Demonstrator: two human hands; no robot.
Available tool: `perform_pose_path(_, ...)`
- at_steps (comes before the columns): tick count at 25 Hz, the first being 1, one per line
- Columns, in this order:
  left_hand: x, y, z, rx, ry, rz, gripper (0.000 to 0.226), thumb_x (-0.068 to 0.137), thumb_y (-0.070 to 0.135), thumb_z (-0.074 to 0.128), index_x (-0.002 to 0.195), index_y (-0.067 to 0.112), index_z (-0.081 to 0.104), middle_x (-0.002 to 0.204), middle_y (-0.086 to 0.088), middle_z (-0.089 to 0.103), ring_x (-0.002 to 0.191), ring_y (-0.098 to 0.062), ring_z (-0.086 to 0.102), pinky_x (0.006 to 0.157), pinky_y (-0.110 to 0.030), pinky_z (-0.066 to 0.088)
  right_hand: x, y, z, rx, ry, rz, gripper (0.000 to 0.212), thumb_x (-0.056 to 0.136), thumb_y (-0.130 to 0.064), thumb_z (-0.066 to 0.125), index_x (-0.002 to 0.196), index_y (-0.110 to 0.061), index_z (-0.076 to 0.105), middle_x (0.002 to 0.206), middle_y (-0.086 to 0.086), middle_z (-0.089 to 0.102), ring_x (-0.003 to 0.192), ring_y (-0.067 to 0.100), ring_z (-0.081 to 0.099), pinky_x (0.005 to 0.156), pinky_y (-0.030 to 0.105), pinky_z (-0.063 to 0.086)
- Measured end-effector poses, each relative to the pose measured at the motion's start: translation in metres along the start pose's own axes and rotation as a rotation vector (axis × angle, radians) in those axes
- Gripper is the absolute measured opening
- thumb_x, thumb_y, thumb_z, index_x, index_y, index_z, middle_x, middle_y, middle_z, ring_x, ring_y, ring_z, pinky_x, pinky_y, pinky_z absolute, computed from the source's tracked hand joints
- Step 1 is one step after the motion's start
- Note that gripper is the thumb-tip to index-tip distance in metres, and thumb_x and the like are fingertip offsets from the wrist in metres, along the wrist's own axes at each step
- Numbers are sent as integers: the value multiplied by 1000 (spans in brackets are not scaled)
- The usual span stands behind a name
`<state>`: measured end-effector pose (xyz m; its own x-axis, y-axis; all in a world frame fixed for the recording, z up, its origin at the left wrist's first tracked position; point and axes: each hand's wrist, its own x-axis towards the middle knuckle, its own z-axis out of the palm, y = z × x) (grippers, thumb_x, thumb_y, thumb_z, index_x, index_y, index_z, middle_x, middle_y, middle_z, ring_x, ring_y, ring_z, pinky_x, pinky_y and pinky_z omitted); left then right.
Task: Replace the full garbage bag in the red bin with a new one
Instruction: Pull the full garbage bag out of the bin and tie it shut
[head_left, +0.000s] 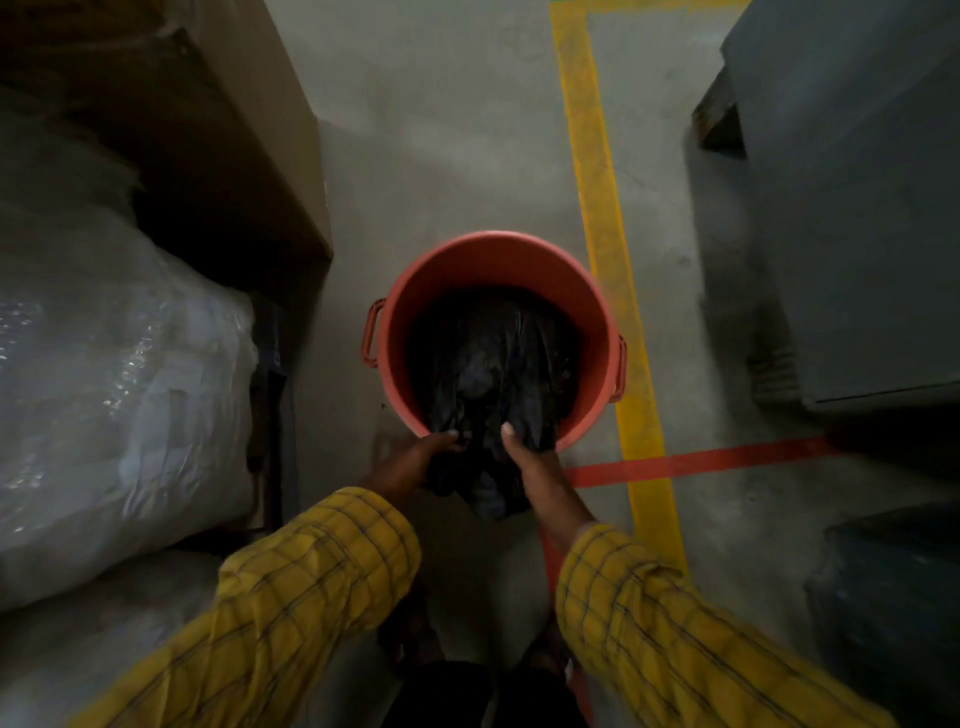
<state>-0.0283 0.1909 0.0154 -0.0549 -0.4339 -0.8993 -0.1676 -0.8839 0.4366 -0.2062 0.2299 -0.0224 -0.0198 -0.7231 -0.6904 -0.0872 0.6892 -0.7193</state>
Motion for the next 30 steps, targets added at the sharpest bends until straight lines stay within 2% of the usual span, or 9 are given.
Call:
perform_pose_path(3, -4, 7, 27, -206, -14, -4, 49, 94, 58, 50, 113, 15, 66, 104, 1, 71, 90, -16, 64, 68, -17, 54, 7, -16, 26, 209, 103, 45, 75, 76, -74, 66, 135, -29, 60, 138, -3, 63, 129, 17, 58, 114, 45, 41)
perform_pose_path(5, 0, 4, 35, -425, -104, -10, 69, 86, 76, 44, 125, 22, 66, 119, -2, 73, 107, -21, 67, 84, -32, 54, -4, -49, 32, -78, 8, -73, 67, 88, -65, 52, 127, -12, 64, 133, 16, 63, 127, 30, 56, 114, 46, 39)
perform_pose_path(9, -7, 13, 53, -819, -117, 81, 49, 105, 41, 37, 103, 10, 75, 95, -11, 78, 94, -21, 73, 75, -33, 60, -17, -77, 22, -631, -318, -139, 90, 79, -85, 27, 110, -15, 72, 117, 18, 68, 118, 35, 55, 108, 48, 39)
perform_pose_path(11, -7, 16, 60, -798, -24, 52, 42, 103, 19, 45, 78, 3, 75, 71, -12, 75, 68, -21, 73, 57, -28, 61, -21, -80, 5, -483, -285, -200, 71, 79, -72, 46, 91, -9, 76, 95, 15, 75, 100, 30, 68, 93, 46, 51)
perform_pose_path(14, -2, 26, 68, -838, 156, -41, 19, 97, -1, 46, 103, -6, 63, 81, -17, 71, 63, -22, 72, 45, -24, 57, -21, -91, -29, -130, -19, -114, 28, 84, -36, 66, 77, -11, 76, 84, 12, 76, 91, 32, 73, 81, 50, 60)
perform_pose_path(17, -3, 32, 74, -1013, 200, -117, 17, 97, -2, 43, 107, -4, 57, 79, -17, 67, 62, -20, 63, 38, -19, 50, 0, -92, -55, -66, 184, 78, 32, 82, -49, 64, 76, -17, 68, 79, 6, 68, 77, 28, 66, 63, 46, 58)
perform_pose_path(22, -14, 36, 72, -1389, -66, -69, 16, 73, -6, 41, 81, 5, 51, 54, -4, 52, 40, -10, 49, 31, -13, 35, 26, -82, -43, 255, 35, 548, 59, 99, -59, 36, 108, -5, 58, 74, 14, 57, 58, 24, 50, 53, 30, 41)
perform_pose_path(26, -10, 20, 66, -1622, -247, -75, 9, 74, -1, 56, 70, 6, 51, 45, -1, 43, 31, -10, 43, 29, -15, 34, 51, -73, -9, 466, -79, 616, 68, 95, -68, 36, 100, -9, 68, 75, 16, 70, 70, 30, 64, 64, 38, 54)
perform_pose_path(30, -18, 8, 60, -1632, -449, 10, 52, 33, -13, 95, 70, -1, 60, 48, 0, 40, 33, -6, 35, 31, -10, 34, 74, -75, 18, 613, -93, 566, 52, 99, -45, 50, 86, -2, 76, 78, 17, 77, 65, 27, 75, 72, 37, 62)
